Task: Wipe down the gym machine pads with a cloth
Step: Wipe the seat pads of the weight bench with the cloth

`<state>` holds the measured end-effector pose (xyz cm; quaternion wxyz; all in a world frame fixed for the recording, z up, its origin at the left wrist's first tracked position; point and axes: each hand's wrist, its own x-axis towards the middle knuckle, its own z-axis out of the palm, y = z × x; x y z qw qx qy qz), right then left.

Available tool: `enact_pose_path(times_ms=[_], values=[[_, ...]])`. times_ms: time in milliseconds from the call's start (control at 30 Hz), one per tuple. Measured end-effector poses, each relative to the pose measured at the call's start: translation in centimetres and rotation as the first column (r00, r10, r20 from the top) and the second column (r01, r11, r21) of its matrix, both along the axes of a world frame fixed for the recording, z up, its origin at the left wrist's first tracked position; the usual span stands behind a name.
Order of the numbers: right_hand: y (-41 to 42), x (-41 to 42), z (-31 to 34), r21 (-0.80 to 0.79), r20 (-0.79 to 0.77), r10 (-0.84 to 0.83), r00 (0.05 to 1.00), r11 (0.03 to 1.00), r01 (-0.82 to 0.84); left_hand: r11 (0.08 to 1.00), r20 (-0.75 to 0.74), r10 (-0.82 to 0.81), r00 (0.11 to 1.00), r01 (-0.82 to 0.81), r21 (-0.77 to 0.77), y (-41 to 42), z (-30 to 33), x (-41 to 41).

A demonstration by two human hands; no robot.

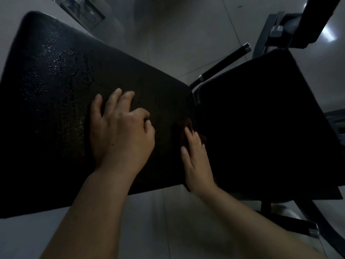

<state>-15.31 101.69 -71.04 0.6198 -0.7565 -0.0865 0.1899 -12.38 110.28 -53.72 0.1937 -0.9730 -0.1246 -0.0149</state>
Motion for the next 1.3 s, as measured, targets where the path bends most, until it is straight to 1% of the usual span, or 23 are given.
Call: enact_pose_path(times_ms=[100,200,267,333,433,500,567,667,800,900,1100,1200,1300], values=[[0.4,4.8,-1.4,0.048,-0.125,-0.092,0.988,0.994,0.098,1.000,0.003,-0.015,1.000,0.015,0.004,0.2,0.0,-0.1],[0.8,8.7,-2.4,0.139,-0.341,-0.152,0.928,0.968,0.210,1.000,-0.008,-0.019,1.000,0.019,0.011,0.3,0.0,-0.2],[0.6,8.2,-2.8,0.195,-0.415,-0.161,0.896,0.945,0.260,1.000,-0.010,-0.021,1.000,0.021,0.011,0.3,-0.1,-0.2],[-0.1,4.8,-3.2,0.233,-0.439,-0.163,0.884,0.929,0.287,1.000,-0.005,-0.022,1.000,0.022,0.009,0.3,-0.1,-0.3],[-1.8,-1.1,-3.2,0.247,-0.419,-0.138,0.897,0.934,0.259,1.000,-0.008,-0.015,1.000,0.015,0.003,0.3,-0.1,-0.3],[-2.0,-1.9,-3.3,0.221,-0.387,-0.143,0.911,0.945,0.242,1.000,-0.022,-0.010,1.000,0.010,0.007,0.2,0.0,-0.3],[-1.4,-0.4,-3.6,0.163,-0.359,-0.165,0.919,0.958,0.235,1.000,-0.047,0.010,0.999,-0.009,0.012,0.1,0.1,-0.2],[0.1,4.0,-3.6,0.065,-0.329,-0.204,0.922,0.969,0.238,0.999,-0.062,0.025,0.998,-0.024,0.021,0.0,0.1,-0.2],[1.8,10.1,-2.5,0.037,-0.365,-0.255,0.895,0.957,0.288,1.000,-0.059,0.030,0.998,-0.030,0.005,0.0,0.0,0.0],[3.1,14.1,-2.3,0.032,-0.336,-0.244,0.910,0.962,0.270,0.999,-0.039,0.033,0.999,-0.034,-0.014,-0.1,0.1,0.2],[4.6,18.9,-2.5,0.074,-0.221,-0.153,0.963,0.982,0.173,1.000,-0.009,0.012,1.000,-0.012,-0.025,0.3,-0.2,-0.2],[4.8,19.8,-2.2,0.152,-0.176,-0.071,0.982,0.984,0.098,1.000,-0.005,0.004,1.000,-0.004,-0.014,0.5,-0.4,-0.3],[4.9,20.4,-1.9,0.203,-0.172,-0.027,0.985,0.977,0.063,1.000,-0.031,0.017,0.999,-0.017,0.005,0.3,-0.4,0.0]])
